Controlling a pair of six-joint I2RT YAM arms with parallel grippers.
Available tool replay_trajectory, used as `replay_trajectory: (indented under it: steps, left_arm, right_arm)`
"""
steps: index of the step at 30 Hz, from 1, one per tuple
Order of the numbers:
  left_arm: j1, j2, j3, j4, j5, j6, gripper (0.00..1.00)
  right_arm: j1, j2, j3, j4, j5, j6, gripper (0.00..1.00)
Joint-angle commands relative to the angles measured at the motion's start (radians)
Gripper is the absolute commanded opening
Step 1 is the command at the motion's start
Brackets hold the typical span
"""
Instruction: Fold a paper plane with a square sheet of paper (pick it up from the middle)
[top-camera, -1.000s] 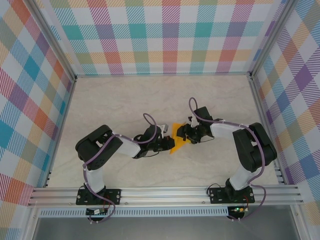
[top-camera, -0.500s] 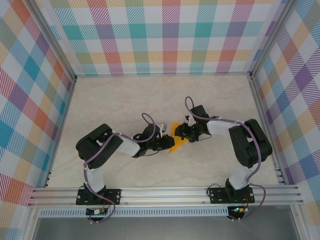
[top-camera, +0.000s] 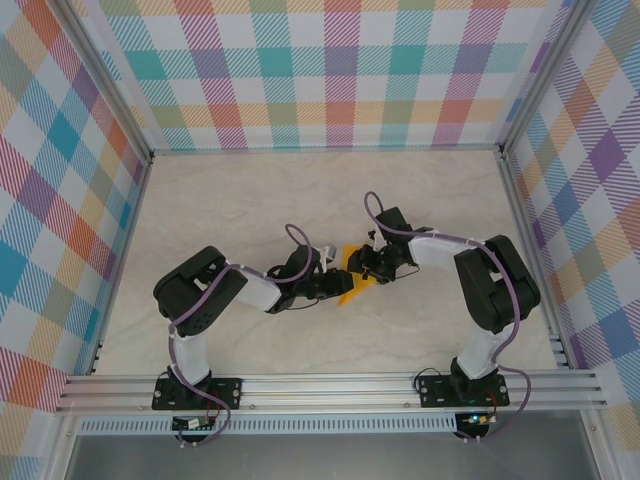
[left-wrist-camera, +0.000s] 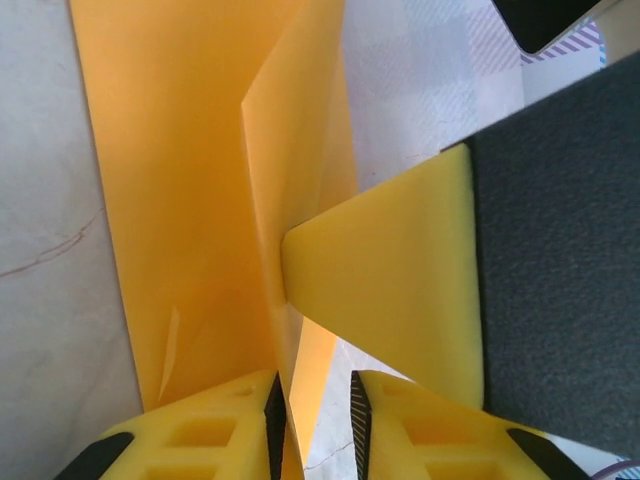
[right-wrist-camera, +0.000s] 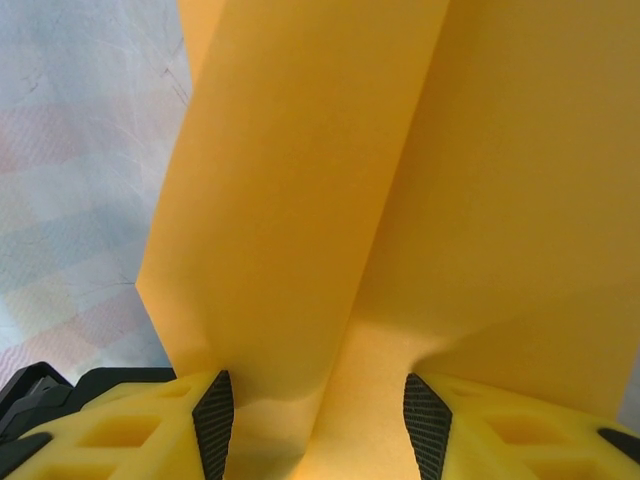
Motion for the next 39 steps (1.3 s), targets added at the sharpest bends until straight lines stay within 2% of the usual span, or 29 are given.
replay_trajectory:
  steps: [1, 7, 12, 22, 31, 35, 39]
  left_arm:
    - [0.019, -0.057, -0.028, -0.055, -0.031, 0.043, 0.30]
    - [0.024, -0.204, -0.087, -0.186, -0.101, 0.090, 0.38]
    - [0.024, -0.253, -0.105, -0.178, -0.109, 0.095, 0.38]
    - [0.006, -0.166, -0.055, -0.066, -0.022, 0.088, 0.31]
    - [0.001, -0.105, -0.014, -0.028, 0.010, 0.082, 0.29]
    - [-0.003, -0.094, 0.001, -0.045, 0.020, 0.087, 0.29]
    - [-0.018, -0.082, 0.036, -0.130, 0.000, 0.110, 0.28]
  right_arm:
    - [0.005, 0.060, -0.001, -0.071, 0.114, -0.001, 0.53]
    - [0.008, 0.076, 0.019, -0.114, 0.156, 0.021, 0.53]
    - [0.015, 0.105, 0.049, -0.155, 0.179, 0.045, 0.54]
    - [0.021, 0.163, 0.106, -0.237, 0.212, 0.081, 0.59]
    - [0.022, 0.208, 0.140, -0.290, 0.238, 0.106, 0.60]
    - [0.021, 0.225, 0.151, -0.306, 0.243, 0.119, 0.60]
    - [0.021, 0.237, 0.158, -0.315, 0.246, 0.131, 0.60]
